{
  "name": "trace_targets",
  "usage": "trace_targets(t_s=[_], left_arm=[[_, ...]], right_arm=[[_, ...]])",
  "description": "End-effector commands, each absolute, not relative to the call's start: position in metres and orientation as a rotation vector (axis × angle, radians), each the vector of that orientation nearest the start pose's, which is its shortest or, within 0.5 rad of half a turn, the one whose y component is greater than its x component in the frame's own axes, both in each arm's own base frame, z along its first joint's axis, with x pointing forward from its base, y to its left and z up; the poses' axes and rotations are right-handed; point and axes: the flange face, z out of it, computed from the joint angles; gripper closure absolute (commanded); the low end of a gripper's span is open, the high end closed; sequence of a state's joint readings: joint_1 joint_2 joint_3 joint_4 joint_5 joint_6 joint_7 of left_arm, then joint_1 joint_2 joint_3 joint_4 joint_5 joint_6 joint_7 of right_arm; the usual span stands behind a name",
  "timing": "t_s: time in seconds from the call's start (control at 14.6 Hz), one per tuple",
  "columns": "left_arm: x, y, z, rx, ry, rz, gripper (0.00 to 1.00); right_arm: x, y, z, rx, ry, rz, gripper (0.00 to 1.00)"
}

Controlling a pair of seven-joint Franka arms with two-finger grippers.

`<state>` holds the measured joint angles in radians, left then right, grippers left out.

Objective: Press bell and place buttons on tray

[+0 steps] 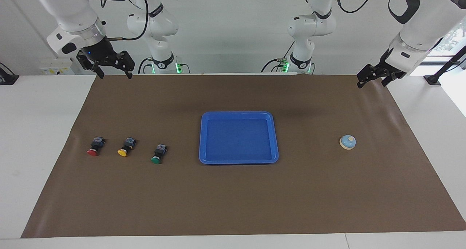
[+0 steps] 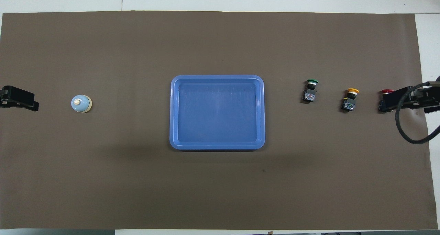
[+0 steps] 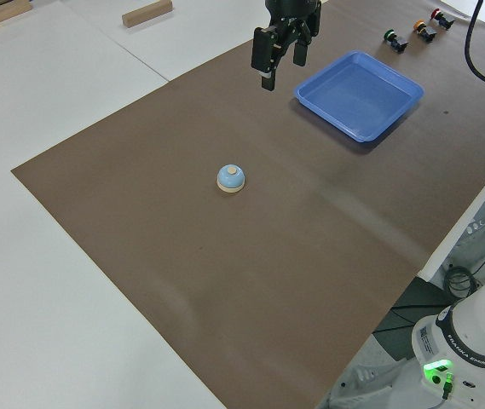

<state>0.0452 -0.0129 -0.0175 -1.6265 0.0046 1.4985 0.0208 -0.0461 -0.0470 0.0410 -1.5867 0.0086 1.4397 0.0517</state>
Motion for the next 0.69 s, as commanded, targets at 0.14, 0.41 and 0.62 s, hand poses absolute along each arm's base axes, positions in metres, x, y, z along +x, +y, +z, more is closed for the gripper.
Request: trace_targets(t_s=[0.14, 0.41, 0.62], left_arm=[[0.541, 0.017, 0.604, -3.136, -0.012, 0.152, 0.00], [0.547, 0.016, 0.600, -3.140, -0.007, 0.084, 0.00], [0.552, 0.022, 0.594, -3.141, -0.034, -0.007, 1.00]], right_arm=[[0.521, -0.005, 0.631, -3.147, 0.069, 0.159, 0.00], [0.521, -0.005, 0.631, -3.147, 0.066, 0.159, 0.00], [0.521, -0.005, 0.631, -3.147, 0.066, 0.159, 0.00]])
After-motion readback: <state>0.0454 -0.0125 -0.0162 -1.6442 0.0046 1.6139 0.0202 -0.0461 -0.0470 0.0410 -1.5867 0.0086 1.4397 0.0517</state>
